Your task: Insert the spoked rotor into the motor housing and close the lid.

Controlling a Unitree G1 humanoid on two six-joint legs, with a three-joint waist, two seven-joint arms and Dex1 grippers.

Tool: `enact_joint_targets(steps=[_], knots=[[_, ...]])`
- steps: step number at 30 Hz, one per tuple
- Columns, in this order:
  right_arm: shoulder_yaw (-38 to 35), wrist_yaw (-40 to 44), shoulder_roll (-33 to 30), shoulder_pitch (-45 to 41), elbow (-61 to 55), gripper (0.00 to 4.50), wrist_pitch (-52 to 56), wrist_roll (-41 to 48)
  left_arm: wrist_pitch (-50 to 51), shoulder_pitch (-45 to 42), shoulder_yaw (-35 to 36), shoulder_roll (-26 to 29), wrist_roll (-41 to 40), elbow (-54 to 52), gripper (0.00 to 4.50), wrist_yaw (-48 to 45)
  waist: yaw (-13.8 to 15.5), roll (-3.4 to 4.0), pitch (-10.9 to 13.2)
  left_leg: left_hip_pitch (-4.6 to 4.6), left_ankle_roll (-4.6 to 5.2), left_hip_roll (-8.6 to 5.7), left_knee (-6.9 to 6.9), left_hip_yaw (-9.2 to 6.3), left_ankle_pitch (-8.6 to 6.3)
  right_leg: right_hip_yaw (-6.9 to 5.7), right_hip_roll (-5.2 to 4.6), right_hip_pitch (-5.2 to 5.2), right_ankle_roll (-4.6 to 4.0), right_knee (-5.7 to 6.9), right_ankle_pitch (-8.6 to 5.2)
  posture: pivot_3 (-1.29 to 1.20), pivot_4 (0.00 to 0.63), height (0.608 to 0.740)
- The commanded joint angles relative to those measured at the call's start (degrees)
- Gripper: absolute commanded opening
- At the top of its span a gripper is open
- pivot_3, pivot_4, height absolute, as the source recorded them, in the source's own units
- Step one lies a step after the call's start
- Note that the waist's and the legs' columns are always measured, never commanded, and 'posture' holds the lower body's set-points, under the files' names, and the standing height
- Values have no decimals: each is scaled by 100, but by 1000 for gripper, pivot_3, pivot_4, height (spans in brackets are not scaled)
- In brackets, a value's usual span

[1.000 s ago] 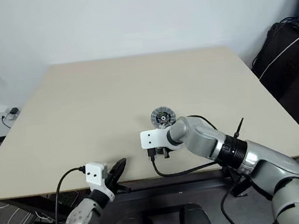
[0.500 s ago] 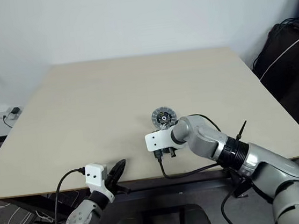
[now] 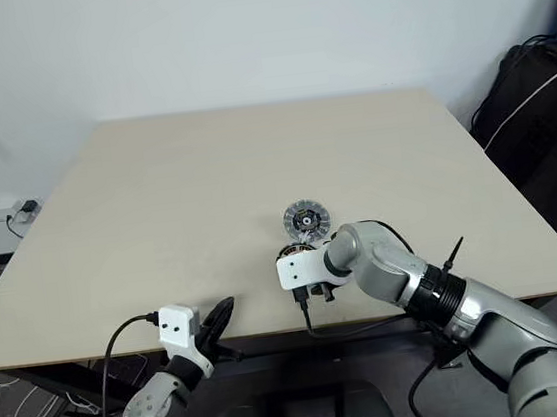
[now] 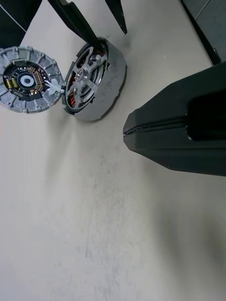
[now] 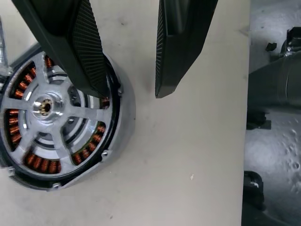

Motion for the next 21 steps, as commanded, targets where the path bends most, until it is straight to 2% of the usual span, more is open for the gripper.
enact_joint_targets(steps=[1,13,18,21], knots=[[-276,42,45,-70,44,1684,-13,-60,-36,-43,-19,-10,-32,-216,0,-9,1,0,0,0,0,0,0,0,0,0,0,0,0,0,0,0,0,740],[-247,119,170,-22,464,1684,-129,-279,-47,2,-19,-25,-22,-248,0,24,-1,0,-1,4,-1,1,3,1,0,-1,2,5,0,2,0,0,0,740],[-339,102,239,11,529,210,-133,-367,-50,11,-25,-33,-22,-256,0,29,2,-3,-5,7,0,1,9,-1,0,-2,1,9,2,2,2,0,0,740],[-408,56,287,44,544,84,-72,-377,-54,8,-28,-36,-24,-252,0,25,-1,-2,-6,6,0,1,9,-1,0,0,0,9,0,3,4,0,0,740]])
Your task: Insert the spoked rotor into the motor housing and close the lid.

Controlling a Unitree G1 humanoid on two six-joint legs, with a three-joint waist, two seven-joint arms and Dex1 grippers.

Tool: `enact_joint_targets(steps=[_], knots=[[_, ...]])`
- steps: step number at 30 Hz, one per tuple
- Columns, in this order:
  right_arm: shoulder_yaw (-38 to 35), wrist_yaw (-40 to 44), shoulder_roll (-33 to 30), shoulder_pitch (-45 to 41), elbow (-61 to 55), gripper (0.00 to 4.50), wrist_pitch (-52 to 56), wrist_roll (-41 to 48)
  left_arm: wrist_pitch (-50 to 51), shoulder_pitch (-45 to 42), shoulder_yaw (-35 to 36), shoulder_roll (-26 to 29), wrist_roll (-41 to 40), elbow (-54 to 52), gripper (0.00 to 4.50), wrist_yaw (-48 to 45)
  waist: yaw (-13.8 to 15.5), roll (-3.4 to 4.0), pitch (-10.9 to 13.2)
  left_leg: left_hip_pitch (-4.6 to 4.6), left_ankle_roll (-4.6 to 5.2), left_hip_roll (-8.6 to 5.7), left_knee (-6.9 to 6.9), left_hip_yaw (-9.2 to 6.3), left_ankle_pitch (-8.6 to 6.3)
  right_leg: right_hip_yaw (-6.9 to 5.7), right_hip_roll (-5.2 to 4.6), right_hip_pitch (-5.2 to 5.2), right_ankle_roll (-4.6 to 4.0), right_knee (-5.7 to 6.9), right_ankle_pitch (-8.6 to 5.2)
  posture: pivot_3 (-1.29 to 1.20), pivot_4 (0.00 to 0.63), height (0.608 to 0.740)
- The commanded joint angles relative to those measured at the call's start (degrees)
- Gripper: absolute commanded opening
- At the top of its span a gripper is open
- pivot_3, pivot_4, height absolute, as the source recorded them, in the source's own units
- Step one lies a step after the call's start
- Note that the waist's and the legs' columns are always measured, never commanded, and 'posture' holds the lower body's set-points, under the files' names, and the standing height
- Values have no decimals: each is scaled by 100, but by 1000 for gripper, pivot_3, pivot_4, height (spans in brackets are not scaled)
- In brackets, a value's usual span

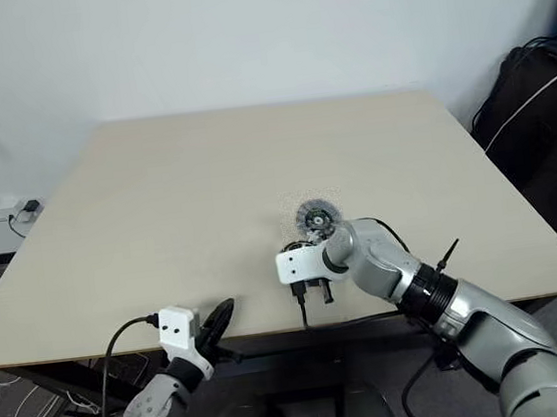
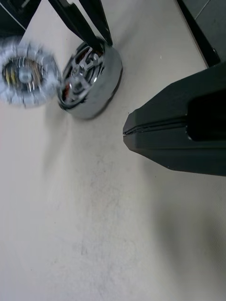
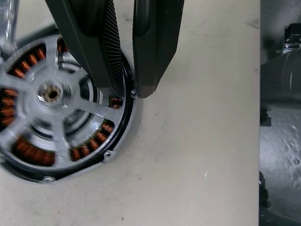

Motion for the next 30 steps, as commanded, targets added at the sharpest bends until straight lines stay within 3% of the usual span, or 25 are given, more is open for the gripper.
enact_joint_targets(steps=[1,9,20,30], knots=[[-220,-98,30,2,81,84,88,-105,-53,-49,-28,-29,-26,-244,0,11,-1,1,0,0,0,0,0,0,0,0,0,0,-2,0,2,0,0,740],[-785,49,20,324,-785,84,920,319,-45,-63,-32,-28,-36,-222,0,-8,13,3,1,-10,0,0,1,-2,0,1,-3,-7,-3,-3,3,0,0,740],[-1647,-714,556,965,-2533,83,4042,1302,-70,-54,-82,-76,-36,-156,0,-37,3,5,3,-15,-3,3,1,-6,-4,-1,-3,-13,-9,-1,0,0,0,740],[-1739,-2072,1450,669,-1696,83,4332,1667,-28,-144,-83,-23,-43,-130,0,-96,-17,6,3,-15,-5,2,0,-3,-3,-1,2,-14,-9,0,0,0,0,740]])
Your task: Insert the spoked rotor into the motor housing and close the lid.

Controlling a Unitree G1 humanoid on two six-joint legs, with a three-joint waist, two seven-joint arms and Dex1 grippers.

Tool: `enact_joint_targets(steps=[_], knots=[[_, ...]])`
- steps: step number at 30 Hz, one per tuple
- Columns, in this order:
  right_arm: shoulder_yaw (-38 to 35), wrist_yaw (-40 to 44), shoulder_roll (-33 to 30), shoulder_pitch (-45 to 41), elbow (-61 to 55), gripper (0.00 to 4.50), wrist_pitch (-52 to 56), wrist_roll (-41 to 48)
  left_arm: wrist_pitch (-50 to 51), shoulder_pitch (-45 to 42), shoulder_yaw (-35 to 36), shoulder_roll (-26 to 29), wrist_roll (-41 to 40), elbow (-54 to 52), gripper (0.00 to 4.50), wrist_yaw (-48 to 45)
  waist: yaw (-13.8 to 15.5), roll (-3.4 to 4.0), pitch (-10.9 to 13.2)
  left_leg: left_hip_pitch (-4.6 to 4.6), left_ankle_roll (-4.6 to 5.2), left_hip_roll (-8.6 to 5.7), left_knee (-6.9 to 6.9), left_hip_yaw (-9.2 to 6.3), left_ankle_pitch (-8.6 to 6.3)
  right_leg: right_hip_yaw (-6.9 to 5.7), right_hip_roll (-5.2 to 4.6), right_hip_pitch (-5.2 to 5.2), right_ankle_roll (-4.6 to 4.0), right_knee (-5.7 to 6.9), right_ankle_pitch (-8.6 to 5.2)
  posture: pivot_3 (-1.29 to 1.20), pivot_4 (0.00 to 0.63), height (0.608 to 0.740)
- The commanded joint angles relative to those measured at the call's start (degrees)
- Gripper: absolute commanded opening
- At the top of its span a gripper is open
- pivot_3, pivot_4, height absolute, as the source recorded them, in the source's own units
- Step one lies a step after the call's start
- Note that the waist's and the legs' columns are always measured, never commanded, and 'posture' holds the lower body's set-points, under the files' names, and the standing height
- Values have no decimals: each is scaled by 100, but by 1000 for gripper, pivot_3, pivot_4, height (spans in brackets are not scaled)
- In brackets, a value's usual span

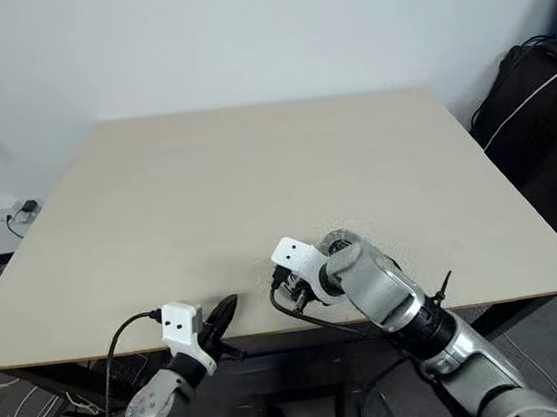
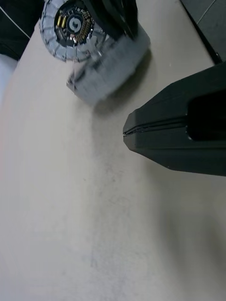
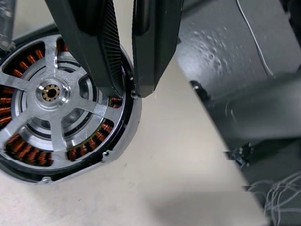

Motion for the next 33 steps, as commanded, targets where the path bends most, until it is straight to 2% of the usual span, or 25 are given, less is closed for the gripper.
enact_joint_targets(steps=[1,9,11,14,22,28,31,33], knots=[[-266,-448,271,-322,245,83,-115,123,-31,-10,-13,14,-40,-134,0,-36,-3,0,0,0,0,0,0,0,0,0,0,0,0,1,0,0,0,740],[-514,-1122,975,-549,1079,83,-324,423,-65,135,26,10,-37,-214,0,25,-51,0,0,5,-1,0,0,2,1,0,2,5,4,1,2,0,0,740],[-602,-1270,1153,-575,1181,806,-354,502,-69,155,31,12,-37,-230,0,36,-71,0,0,6,-2,0,0,3,2,0,2,5,6,3,4,0,0,740],[-516,-1408,1229,-624,1058,1656,-432,552,-67,176,41,28,-44,-251,0,42,-81,1,0,7,-3,1,0,2,2,1,4,4,6,5,4,0,0,740],[-863,-1585,1372,-632,218,1656,-328,1008,-26,145,54,70,-75,-252,0,-3,-77,1,-1,2,-3,1,-3,3,2,3,3,2,5,0,4,0,0,740],[-1962,-2193,2115,-350,-622,1656,-1849,1293,2,-13,30,88,-78,-233,0,-70,-66,3,0,4,-6,4,-6,0,2,1,10,1,6,1,4,0,0,740],[-2239,-2893,2078,-284,-560,1067,-2628,875,-12,-97,24,74,-56,-238,0,-75,-60,-5,-5,4,-6,2,-6,3,3,1,10,4,8,-2,5,0,0,740],[-2377,-3321,1972,-234,-452,418,-3094,595,-54,-166,20,46,-18,-223,0,-48,-52,-6,-5,3,-6,-2,-5,8,3,3,6,5,13,-5,8,0,0,740]])
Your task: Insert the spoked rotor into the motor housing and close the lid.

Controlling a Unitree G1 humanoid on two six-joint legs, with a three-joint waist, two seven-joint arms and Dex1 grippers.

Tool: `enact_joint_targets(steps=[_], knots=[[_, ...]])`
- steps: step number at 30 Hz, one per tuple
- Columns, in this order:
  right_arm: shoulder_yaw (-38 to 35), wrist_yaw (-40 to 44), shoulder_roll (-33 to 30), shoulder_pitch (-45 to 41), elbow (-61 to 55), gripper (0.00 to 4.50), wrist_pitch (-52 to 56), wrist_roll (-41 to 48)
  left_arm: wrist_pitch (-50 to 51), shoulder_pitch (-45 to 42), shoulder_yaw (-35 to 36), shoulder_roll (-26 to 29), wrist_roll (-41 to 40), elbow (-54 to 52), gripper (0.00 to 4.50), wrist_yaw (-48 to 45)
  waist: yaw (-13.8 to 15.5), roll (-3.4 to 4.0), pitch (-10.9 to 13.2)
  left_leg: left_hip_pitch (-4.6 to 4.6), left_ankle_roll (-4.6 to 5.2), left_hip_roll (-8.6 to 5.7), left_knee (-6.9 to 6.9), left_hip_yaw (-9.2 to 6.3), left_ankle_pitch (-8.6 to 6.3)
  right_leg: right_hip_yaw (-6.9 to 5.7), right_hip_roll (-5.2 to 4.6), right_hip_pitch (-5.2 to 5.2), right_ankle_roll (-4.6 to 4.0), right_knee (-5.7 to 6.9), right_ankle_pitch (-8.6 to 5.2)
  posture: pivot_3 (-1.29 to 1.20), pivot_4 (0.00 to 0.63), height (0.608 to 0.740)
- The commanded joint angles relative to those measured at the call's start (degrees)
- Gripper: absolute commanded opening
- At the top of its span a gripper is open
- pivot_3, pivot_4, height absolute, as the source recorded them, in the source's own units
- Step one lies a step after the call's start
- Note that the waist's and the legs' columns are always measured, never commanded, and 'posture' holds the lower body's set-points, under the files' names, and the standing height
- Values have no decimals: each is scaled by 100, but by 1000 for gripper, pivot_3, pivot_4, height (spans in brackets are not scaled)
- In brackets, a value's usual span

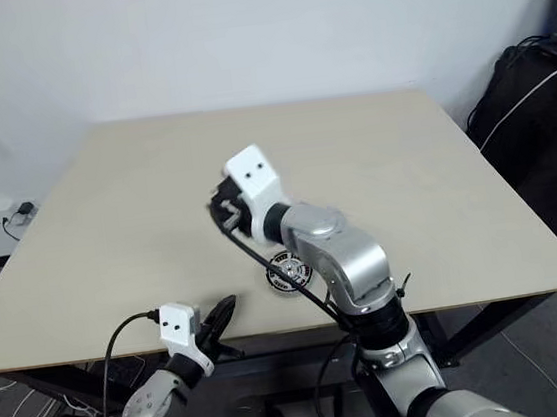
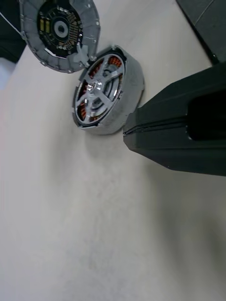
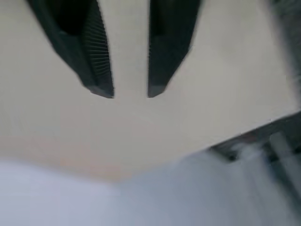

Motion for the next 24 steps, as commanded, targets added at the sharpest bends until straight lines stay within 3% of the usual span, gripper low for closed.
enact_joint_targets(steps=[1,6,11,18,24], knots=[[-429,-795,-129,46,77,81,-871,-484,-100,-166,-39,-23,46,-209,0,33,-3,2,1,0,0,-1,0,5,0,2,-2,0,3,-1,2,0,0,740],[-604,-1699,-852,459,427,32,-1635,-1448,-390,-464,-23,-162,387,-84,0,355,-10,2,0,2,-22,1,-4,19,13,13,5,4,4,4,3,0,0,740],[-603,-1852,-1526,1088,598,32,-1592,-1939,-662,-650,-38,-212,740,83,0,580,-31,6,-2,2,-32,4,-11,42,22,30,18,8,3,8,2,0,0,740],[-378,-1434,-2148,2141,275,32,-821,-2249,-768,-720,-61,-199,805,204,0,546,-29,14,-7,7,-3,7,-9,44,7,34,15,9,4,10,2,0,0,740],[159,-525,-2317,2541,-340,32,-409,-1944,-718,-762,-76,-159,771,230,0,458,-34,17,-9,17,0,11,-8,35,5,30,15,5,4,10,2,0,0,740]])
